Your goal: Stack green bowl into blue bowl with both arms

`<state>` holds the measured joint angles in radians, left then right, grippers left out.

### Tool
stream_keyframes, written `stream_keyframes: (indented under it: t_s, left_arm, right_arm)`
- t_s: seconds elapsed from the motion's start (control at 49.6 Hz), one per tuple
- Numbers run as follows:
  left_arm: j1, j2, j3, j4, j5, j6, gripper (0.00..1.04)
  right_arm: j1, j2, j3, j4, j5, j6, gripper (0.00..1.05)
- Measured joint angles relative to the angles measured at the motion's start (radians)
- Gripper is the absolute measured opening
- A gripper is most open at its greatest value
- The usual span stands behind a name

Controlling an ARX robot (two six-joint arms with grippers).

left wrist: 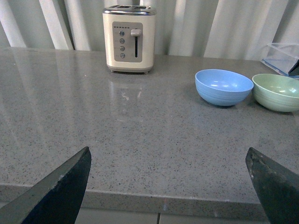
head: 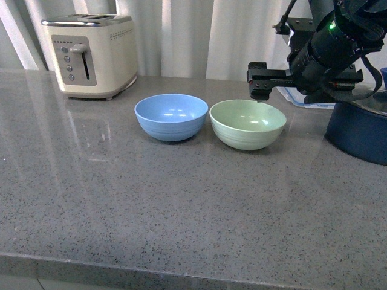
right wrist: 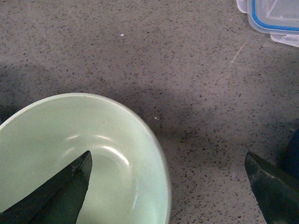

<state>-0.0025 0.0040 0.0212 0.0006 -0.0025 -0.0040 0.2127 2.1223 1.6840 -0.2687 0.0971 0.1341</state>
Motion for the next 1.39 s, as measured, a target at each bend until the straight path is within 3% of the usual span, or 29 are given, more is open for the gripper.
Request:
stream_keyframes:
  t_s: [0.343, 0.928, 1.392]
  left_arm:
    - [0.0, 0.0, 0.0, 0.0, 0.0, 0.0, 0.98]
    - [0.0, 0.0, 0.0, 0.0, 0.0, 0.0, 0.98]
    - [0.0, 0.0, 0.0, 0.0, 0.0, 0.0, 0.98]
  right_arm:
    - [-0.029, 0.002, -0.075, 0.044, -0.019, -0.026, 0.95]
    - [0.024, -0.058, -0.211, 0.093, -0.096, -0.037, 0.95]
    - [0.029, -0.028, -0.225, 0.185, -0.13, -0.023, 0.2]
